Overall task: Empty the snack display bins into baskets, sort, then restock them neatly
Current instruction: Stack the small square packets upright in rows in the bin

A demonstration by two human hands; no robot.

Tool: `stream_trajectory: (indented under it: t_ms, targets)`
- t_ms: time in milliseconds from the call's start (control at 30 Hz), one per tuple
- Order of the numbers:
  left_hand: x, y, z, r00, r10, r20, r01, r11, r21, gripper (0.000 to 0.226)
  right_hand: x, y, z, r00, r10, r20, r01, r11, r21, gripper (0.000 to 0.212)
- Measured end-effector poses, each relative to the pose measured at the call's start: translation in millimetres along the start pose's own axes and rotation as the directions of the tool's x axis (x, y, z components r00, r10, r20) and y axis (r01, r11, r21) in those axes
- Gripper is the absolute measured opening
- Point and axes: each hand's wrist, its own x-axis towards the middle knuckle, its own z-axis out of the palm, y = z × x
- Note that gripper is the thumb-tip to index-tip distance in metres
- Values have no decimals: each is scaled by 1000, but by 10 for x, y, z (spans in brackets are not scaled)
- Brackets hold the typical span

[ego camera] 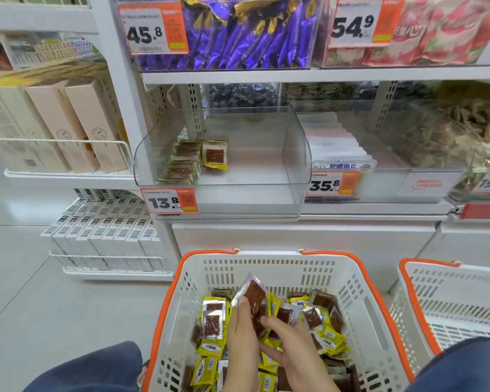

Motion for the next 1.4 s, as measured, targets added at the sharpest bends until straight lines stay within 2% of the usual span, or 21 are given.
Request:
stream_trajectory:
  t_ms: [67, 167, 300, 400, 500, 567, 667, 800, 833, 900, 933, 1033, 1067, 1167, 1233, 1333, 1400]
  targets:
    - [22, -10, -34, 1000, 13, 4, -13, 999, -52, 34, 45, 27, -11, 1000, -24, 7, 24, 1000, -19, 22]
    - [39, 48, -40, 1000, 14, -20, -16, 992, -126, 30, 98, 78, -37, 999, -45, -24, 46, 998, 41, 25]
    - [118, 39, -90, 980, -32, -196, -7, 981, -195, 21, 158, 71, -95, 997, -68, -32, 70, 993, 97, 14]
    - [152, 86, -187, 967, -57, -247, -1, 973, -231, 24, 192, 40, -151, 986, -142, -82, 152, 979, 134, 24]
    - [104, 197, -188, 983, -38, -182, 1, 981, -196, 37, 159, 7, -158, 979, -182, -92, 194, 970, 145, 32]
    - [88, 216, -206, 992, 3, -128, -20, 991, -131, 43, 172, 26, -165, 978, -194, -79, 203, 971, 125, 25]
    - [58, 258, -259, 996, 69, -63, -67, 997, 24, 22, 222, 68, -168, 979, -193, -71, 200, 972, 120, 21]
    - [92, 283, -242, 993, 104, -61, -95, 987, 127, 12, 248, 95, -133, 984, -173, -49, 179, 970, 165, 33]
    - [62, 310, -199, 995, 100, -28, -95, 983, 155, 16, 241, 93, -123, 985, -169, -42, 174, 971, 167, 33]
    - [19, 300, -134, 994, 89, 70, -102, 974, 203, 45, 240, 120, -116, 987, -161, -24, 163, 978, 133, 24]
    - [-7, 279, -111, 988, 98, 118, -125, 960, 249, 48, 248, 132, -111, 989, -146, -21, 148, 980, 134, 22]
    - [-24, 203, -101, 976, 147, 158, -192, 926, 324, 52, 267, 153, -132, 992, -123, 0, 119, 965, 234, 91]
    - [17, 167, -124, 977, 144, 157, -187, 934, 304, 52, 246, 145, -132, 993, -119, 4, 114, 960, 257, 100]
    - [55, 189, -135, 984, 114, 134, -147, 953, 266, 65, 218, 129, -118, 993, -111, -33, 116, 942, 316, 73]
    - [102, 176, -139, 990, 114, 81, -130, 962, 242, 58, 222, 131, -123, 984, -146, -100, 169, 940, 296, 64]
    - [116, 148, -186, 959, 273, -79, -234, 916, 325, 33, 193, 123, -126, 947, -291, -132, 308, 942, 134, 37]
    - [72, 155, -160, 950, 306, -67, -261, 892, 369, 35, 183, 152, -97, 911, -402, -92, 404, 915, -1, 44]
